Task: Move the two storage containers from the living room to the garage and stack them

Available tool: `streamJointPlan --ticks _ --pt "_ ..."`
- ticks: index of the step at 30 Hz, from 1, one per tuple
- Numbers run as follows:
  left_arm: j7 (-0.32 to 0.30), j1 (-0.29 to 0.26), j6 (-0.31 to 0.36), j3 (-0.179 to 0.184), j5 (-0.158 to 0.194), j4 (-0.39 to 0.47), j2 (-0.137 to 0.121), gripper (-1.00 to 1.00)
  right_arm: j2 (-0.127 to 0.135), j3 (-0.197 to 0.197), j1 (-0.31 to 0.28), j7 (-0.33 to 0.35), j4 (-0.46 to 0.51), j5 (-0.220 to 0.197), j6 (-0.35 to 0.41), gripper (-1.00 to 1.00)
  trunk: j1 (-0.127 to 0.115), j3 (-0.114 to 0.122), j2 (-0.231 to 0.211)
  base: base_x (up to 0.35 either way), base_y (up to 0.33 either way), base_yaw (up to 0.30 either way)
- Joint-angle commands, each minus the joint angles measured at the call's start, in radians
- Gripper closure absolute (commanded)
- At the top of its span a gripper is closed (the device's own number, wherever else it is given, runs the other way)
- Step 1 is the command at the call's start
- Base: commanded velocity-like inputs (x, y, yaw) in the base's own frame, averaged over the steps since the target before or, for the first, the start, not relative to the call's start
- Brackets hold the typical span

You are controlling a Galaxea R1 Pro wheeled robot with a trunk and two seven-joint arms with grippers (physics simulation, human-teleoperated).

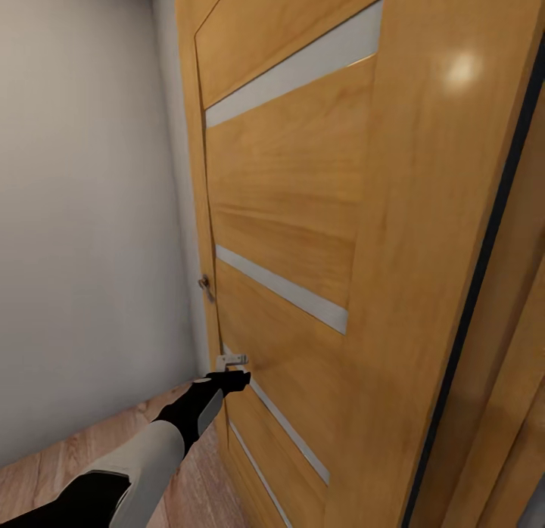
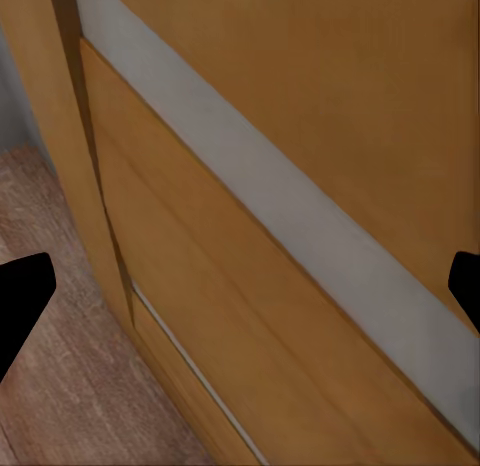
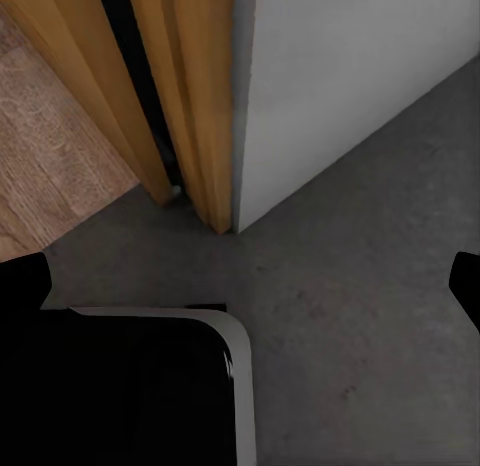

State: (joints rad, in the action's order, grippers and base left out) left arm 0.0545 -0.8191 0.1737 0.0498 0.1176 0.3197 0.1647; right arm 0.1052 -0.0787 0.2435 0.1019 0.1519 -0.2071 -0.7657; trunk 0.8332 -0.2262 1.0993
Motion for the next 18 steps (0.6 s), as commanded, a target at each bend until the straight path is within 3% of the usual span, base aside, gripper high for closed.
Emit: streamJointPlan --ticks 1,18 --pt "-0.001 0.000 0.005 0.010 0.028 0.002 0.010 -1.00 0.001 -0.008 0.000 0.004 0.002 -0.011 -0.001 -1.00 0.000 -0.001 0.001 0.000 0.000 0.000" --pt "-0.001 0.000 0.004 0.011 0.028 0.003 0.010 -1.00 0.001 -0.006 0.000 0.004 0.002 -0.012 -0.003 -1.00 0.000 -0.001 0.001 0.000 0.000 0.000"
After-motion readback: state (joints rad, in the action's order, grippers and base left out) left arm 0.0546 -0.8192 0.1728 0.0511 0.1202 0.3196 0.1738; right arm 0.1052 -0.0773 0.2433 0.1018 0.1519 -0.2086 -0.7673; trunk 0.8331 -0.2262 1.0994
